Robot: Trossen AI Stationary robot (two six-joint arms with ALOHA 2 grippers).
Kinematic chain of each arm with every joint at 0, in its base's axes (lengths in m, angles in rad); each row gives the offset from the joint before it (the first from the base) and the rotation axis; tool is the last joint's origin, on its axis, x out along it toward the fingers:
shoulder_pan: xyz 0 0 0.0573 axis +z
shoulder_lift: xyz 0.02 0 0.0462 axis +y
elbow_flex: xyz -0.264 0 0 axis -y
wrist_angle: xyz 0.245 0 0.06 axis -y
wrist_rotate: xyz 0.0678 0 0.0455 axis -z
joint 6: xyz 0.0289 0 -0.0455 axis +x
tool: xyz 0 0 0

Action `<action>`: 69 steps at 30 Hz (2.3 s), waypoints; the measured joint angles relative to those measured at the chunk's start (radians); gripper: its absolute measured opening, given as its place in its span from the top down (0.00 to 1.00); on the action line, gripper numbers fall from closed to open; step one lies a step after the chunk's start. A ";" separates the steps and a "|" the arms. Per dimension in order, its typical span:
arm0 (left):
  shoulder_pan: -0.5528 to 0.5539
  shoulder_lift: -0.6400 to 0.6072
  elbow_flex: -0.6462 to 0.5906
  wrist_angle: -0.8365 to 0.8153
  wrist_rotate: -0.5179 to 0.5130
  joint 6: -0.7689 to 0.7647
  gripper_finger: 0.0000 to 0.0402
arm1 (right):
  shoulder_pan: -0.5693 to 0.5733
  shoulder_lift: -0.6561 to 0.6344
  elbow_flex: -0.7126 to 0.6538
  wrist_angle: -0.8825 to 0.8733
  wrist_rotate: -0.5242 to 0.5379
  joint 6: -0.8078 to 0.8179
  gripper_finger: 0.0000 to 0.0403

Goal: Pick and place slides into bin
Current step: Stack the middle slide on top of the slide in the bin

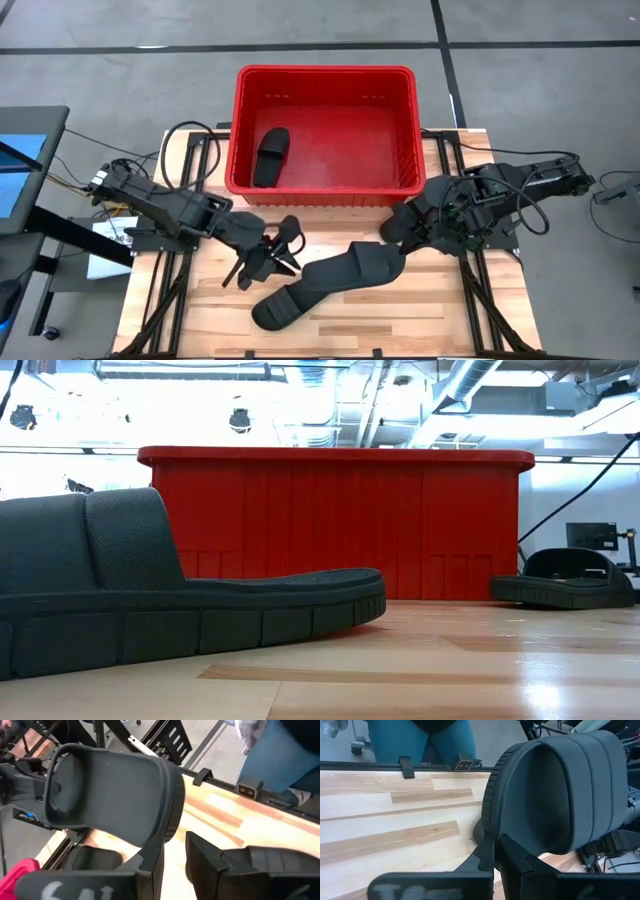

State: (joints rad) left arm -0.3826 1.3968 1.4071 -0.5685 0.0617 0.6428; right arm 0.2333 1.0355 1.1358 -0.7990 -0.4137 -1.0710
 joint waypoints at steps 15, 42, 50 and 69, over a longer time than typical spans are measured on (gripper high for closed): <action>-0.011 0.032 -0.002 0.030 -0.185 0.030 0.82 | 0.000 -0.001 -0.001 -0.001 0.012 0.027 1.00; -0.069 0.030 -0.001 -0.038 -0.406 -0.081 0.50 | 0.000 0.000 -0.001 0.001 0.027 0.051 1.00; -0.112 0.031 0.000 -0.066 -0.412 -0.137 0.49 | 0.000 0.000 -0.001 -0.004 0.048 0.051 1.00; -0.102 0.126 0.001 0.037 -0.323 -0.074 0.49 | 0.000 0.000 0.000 0.010 0.045 0.042 1.00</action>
State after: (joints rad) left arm -0.4843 1.5223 1.4078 -0.5318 -0.2608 0.5685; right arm 0.2329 1.0355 1.1355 -0.7891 -0.3683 -1.0294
